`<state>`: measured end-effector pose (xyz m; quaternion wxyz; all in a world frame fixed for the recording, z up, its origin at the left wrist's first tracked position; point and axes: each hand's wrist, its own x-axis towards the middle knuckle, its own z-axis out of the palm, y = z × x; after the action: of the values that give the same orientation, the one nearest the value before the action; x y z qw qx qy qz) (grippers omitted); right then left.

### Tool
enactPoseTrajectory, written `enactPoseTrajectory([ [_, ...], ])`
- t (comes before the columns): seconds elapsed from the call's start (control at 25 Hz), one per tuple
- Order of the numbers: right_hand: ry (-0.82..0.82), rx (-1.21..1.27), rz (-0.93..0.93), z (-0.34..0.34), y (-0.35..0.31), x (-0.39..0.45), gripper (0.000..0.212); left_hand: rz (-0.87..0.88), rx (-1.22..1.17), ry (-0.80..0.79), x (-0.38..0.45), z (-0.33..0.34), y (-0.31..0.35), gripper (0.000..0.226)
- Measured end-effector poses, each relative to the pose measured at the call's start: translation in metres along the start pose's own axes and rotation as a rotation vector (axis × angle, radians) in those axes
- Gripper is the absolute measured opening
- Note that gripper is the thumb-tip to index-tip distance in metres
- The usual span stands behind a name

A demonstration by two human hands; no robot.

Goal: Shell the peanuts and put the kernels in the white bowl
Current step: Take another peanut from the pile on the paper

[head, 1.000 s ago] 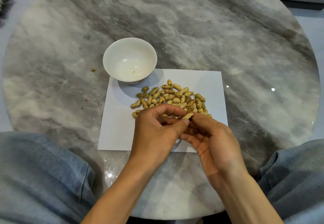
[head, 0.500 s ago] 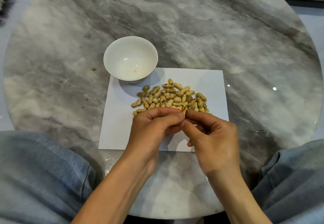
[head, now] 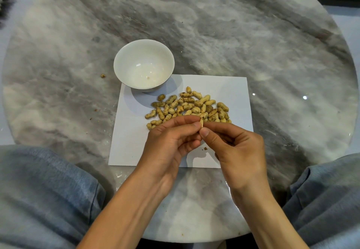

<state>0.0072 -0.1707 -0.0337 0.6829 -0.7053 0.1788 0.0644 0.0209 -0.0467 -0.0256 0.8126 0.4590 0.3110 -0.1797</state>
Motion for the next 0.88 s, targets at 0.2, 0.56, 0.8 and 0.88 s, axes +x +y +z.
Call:
enactPoseTrajectory([
  [0.2, 0.022, 0.049, -0.007, -0.002, -0.001, 0.001, 0.011, 0.029, 0.005, -0.027, 0.000, 0.000, -0.001, 0.015],
  [0.56, 0.069, 0.558, 0.535, -0.008, -0.006, 0.007, 0.019, 0.287, 0.660, 0.087, 0.000, 0.000, -0.009, 0.018],
  [0.8, 0.098, 0.798, 0.621, -0.001, -0.031, 0.019, 0.030, 0.191, 0.412, 0.158, -0.002, -0.002, 0.002, 0.026],
  [0.88, 0.045, 0.864, 0.544, 0.021, -0.057, 0.033, 0.033, 0.137, 0.227, 0.183, -0.006, -0.004, 0.010, 0.026],
])
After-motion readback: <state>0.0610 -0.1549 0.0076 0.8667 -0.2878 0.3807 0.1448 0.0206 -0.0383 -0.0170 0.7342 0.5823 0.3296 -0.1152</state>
